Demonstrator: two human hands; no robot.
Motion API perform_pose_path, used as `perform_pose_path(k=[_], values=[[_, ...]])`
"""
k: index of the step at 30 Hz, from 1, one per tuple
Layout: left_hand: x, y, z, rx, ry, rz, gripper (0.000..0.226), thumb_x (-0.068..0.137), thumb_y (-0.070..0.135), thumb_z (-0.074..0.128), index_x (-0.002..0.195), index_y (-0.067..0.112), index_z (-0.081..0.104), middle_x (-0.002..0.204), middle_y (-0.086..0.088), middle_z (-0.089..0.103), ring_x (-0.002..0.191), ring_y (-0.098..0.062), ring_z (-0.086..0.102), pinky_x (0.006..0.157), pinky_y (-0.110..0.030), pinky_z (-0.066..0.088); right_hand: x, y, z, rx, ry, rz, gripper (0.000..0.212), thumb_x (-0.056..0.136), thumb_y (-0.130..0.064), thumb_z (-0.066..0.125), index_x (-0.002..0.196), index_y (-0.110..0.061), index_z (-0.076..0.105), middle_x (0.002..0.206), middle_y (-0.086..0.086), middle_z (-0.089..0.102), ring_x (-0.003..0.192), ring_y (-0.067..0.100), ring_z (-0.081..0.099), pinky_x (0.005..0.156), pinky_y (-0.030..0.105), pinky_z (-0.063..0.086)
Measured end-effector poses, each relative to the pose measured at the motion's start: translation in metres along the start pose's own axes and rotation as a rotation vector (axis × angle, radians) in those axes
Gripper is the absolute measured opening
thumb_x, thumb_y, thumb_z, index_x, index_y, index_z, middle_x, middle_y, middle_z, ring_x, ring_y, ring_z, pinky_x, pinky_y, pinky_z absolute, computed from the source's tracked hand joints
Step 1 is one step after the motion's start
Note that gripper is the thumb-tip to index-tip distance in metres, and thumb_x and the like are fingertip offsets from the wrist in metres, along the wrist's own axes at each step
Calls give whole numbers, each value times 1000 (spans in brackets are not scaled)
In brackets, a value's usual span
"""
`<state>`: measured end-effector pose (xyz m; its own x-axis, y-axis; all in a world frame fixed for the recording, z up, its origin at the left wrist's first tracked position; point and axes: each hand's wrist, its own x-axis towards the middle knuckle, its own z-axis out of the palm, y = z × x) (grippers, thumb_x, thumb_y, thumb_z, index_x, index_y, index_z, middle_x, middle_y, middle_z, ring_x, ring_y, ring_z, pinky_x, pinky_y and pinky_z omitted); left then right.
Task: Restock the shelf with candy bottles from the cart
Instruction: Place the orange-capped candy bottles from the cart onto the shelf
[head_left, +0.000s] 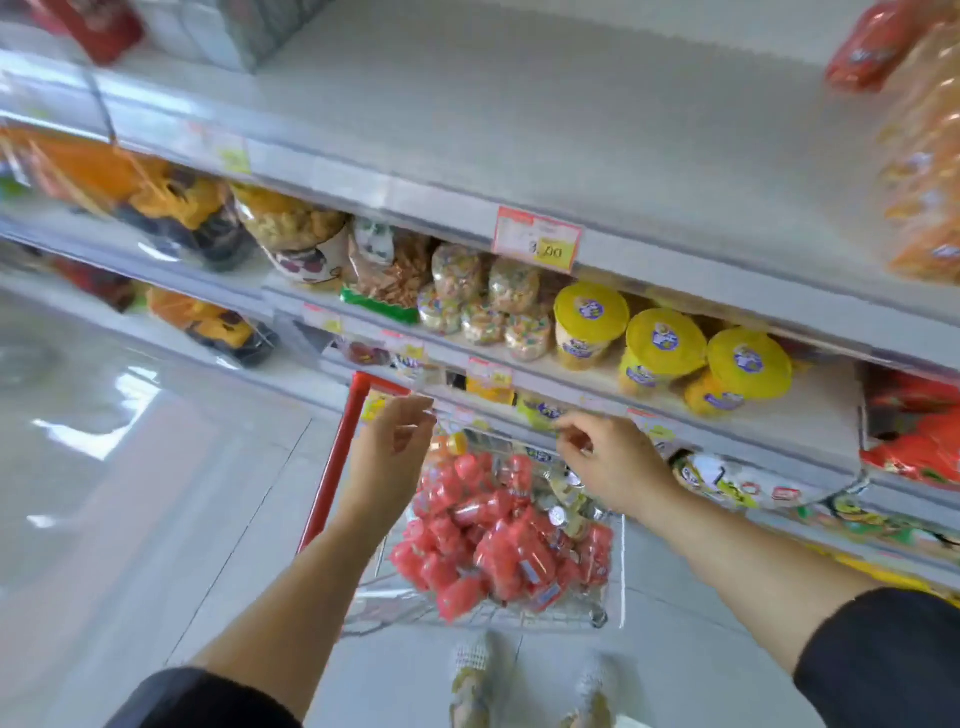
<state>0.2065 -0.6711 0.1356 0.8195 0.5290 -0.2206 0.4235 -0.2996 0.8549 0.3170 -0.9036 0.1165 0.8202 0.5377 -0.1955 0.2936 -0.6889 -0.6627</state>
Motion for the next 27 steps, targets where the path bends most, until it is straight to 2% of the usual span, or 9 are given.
perform_pose_path(k=[3,6,9,10,13,14,17,21,27], values=[[-2,-63,-9,40,1,-116,29,89,20,65,92,49,65,90,17,73,82,-4,69,84,-37,57,25,6,51,-37,-220,80,21,94,-22,61,113,-27,65,97,-7,66,82,17,63,75,34,52],[-6,-104,-13,145,1,-157,24,92,14,63,100,36,68,95,19,71,86,2,67,90,-33,56,52,15,100,-107,-375,154,29,93,-30,62,122,-32,60,109,-3,64,82,16,61,72,31,49],[-4,-136,-18,297,-4,-107,25,94,12,60,113,26,68,114,12,66,105,-5,62,98,-26,47,79,22,145,-116,-431,205,42,92,-32,64,133,-27,55,122,0,62,96,19,62,79,30,48],[-2,-144,-19,337,-15,-104,26,94,13,60,115,26,67,119,10,63,110,-8,59,99,-26,45,88,24,158,-102,-437,229,45,92,-32,64,136,-27,53,121,0,62,95,20,63,77,30,48],[6,-167,-16,407,-52,-85,28,95,14,59,119,26,66,128,7,60,120,-13,56,105,-31,45,115,28,194,9,-419,319,47,92,-29,64,137,-30,51,94,0,65,64,14,59,56,26,45],[7,-173,-14,421,-83,-74,28,95,16,59,121,26,65,131,7,58,122,-12,54,107,-29,42,124,30,205,53,-401,353,48,91,-27,66,137,-31,53,94,1,67,64,15,59,56,25,44],[9,-184,-5,432,-180,-84,30,97,21,57,126,29,61,138,11,51,129,-8,47,106,-17,28,144,38,228,153,-333,432,49,88,-23,71,134,-30,57,116,1,67,91,23,66,78,33,51],[9,-193,2,432,-206,-123,32,97,21,56,128,30,60,140,13,49,128,-6,47,99,-11,26,155,36,249,286,-290,557,55,88,-18,72,139,-28,52,139,5,52,118,27,54,100,37,44],[9,-191,5,443,-225,-125,33,97,20,57,129,29,60,140,12,48,128,-7,47,96,-10,26,157,32,254,320,-317,554,60,94,-13,64,148,-25,42,151,5,40,133,28,43,98,36,36]])
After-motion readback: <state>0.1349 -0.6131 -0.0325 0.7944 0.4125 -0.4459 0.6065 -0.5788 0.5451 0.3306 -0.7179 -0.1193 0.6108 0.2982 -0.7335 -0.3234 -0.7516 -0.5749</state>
